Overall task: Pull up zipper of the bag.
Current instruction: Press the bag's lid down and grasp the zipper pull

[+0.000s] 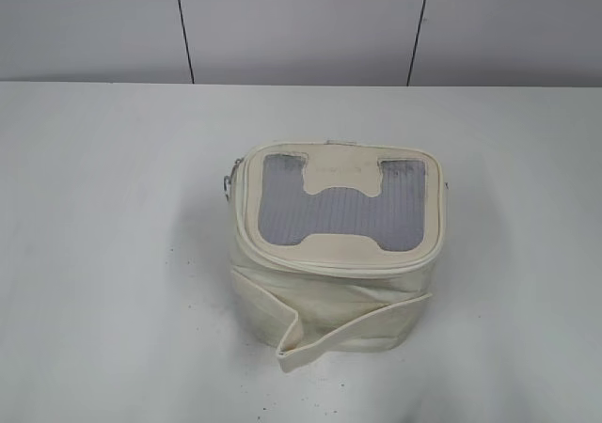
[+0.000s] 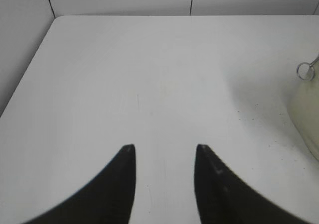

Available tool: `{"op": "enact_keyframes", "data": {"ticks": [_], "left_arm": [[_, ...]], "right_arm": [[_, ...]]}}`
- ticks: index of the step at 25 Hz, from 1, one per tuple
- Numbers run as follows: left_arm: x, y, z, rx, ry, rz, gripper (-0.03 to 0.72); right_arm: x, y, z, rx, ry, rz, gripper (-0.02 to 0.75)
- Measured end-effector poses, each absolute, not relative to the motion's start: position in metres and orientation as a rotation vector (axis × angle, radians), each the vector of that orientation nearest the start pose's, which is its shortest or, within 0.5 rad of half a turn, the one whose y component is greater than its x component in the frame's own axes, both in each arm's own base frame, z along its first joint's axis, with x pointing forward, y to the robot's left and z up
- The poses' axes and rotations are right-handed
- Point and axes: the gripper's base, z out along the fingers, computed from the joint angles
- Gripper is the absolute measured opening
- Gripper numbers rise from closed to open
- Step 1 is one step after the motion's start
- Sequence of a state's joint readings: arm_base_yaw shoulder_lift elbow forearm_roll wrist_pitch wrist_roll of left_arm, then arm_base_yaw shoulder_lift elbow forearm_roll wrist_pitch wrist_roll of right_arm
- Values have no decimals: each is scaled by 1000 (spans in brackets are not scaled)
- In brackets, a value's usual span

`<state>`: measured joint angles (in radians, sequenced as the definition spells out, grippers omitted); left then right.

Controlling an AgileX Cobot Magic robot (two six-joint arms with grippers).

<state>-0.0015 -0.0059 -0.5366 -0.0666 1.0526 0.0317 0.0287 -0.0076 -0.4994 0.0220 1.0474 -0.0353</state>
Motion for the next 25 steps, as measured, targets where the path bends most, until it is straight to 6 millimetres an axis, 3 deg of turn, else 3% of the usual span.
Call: {"op": "enact_keyframes", "data": {"ticks": [25], "left_arm": [[-10, -5, 288, 37, 1992, -59, 308]], "right_arm": [[-5, 2, 278, -66, 2022, 22, 534]]}}
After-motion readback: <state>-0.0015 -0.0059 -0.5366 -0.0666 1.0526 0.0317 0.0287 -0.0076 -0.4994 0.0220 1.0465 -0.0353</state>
